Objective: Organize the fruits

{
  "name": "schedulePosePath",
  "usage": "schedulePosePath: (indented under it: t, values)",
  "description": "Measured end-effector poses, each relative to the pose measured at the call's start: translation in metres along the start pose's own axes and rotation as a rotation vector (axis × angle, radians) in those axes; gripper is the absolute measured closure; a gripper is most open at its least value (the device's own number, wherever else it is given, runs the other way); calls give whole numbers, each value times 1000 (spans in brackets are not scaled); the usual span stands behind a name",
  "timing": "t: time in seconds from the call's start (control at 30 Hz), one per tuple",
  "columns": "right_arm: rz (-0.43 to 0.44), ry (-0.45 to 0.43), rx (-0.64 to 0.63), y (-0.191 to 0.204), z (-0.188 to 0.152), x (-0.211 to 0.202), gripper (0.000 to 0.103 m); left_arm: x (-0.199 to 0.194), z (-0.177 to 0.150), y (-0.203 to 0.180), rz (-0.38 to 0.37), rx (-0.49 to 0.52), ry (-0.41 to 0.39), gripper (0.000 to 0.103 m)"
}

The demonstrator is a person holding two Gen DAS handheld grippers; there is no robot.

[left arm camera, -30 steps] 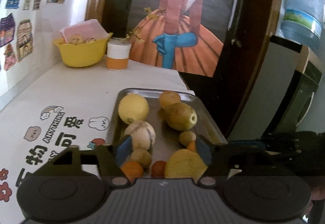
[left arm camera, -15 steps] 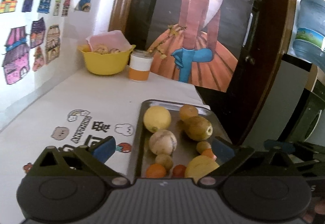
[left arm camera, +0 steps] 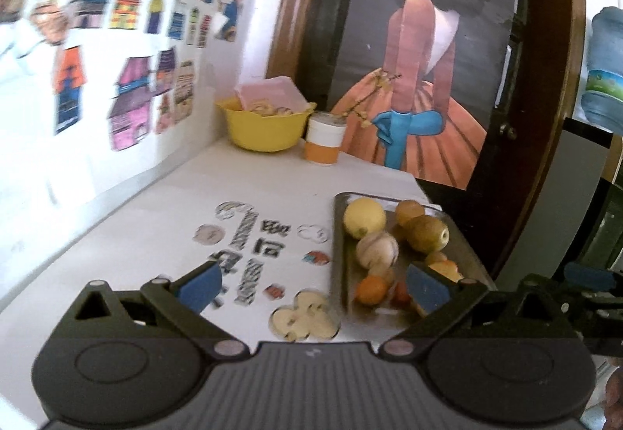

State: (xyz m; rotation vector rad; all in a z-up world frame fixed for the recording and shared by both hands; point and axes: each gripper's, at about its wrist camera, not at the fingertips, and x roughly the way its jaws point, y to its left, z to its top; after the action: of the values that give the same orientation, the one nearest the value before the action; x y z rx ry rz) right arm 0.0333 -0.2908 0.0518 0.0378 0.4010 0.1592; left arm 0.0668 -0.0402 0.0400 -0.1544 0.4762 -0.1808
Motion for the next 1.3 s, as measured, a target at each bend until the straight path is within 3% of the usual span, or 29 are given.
schedulePosePath:
  t: [0.37,0.6,1.3]
  values:
    - [-34,-31,-25,41,-46,-39,1,-55,-44,17,49,-1,-30,1]
    - [-54,-70,-35,45,-54,-48,1,-69,-66,26,98,1,-27,1]
    - [-42,-54,-39,48,-61,-46,1,-72,-70,29,123,-16,-13,1]
